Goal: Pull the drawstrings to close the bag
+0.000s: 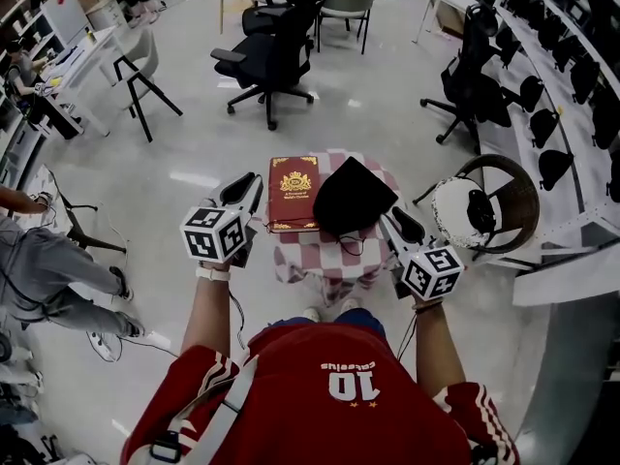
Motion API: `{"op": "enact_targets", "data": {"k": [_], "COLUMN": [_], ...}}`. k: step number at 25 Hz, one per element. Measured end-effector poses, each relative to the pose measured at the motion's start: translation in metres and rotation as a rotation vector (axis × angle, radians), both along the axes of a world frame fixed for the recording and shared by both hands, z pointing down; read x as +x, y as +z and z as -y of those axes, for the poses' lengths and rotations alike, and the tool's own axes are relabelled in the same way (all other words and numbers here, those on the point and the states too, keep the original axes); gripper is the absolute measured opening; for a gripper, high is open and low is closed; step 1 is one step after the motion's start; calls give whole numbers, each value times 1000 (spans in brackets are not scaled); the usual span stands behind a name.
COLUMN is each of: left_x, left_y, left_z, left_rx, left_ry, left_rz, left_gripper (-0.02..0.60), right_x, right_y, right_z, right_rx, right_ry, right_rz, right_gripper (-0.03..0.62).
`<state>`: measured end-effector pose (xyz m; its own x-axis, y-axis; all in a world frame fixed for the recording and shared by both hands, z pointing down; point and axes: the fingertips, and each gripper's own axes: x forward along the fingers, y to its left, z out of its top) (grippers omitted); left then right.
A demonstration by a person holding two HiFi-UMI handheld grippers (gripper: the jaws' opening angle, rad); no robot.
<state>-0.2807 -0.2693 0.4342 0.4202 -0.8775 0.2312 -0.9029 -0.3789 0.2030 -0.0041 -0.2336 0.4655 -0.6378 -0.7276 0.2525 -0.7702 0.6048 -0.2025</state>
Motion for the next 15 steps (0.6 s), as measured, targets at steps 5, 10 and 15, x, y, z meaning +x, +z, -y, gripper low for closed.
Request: {"op": "enact_targets", "data": {"k": [5,10,15], "left_x": [27,53,77], "left_y": [-38,-73,-89], "left_z": [-3,-10,-15], "left_rx": [87,169,211], "left_ry": [54,105,134], "left_rz": [-9,-6,5], "left_gripper": [55,55,55], "right_x": [23,42,52], "right_y": [-45,-85,-110], "right_z": [3,1,-5], "right_rx": [91,164,216], "right_ry": [132,228,283], "right_rz": [20,16,-14], "right_gripper": [132,130,109]}}
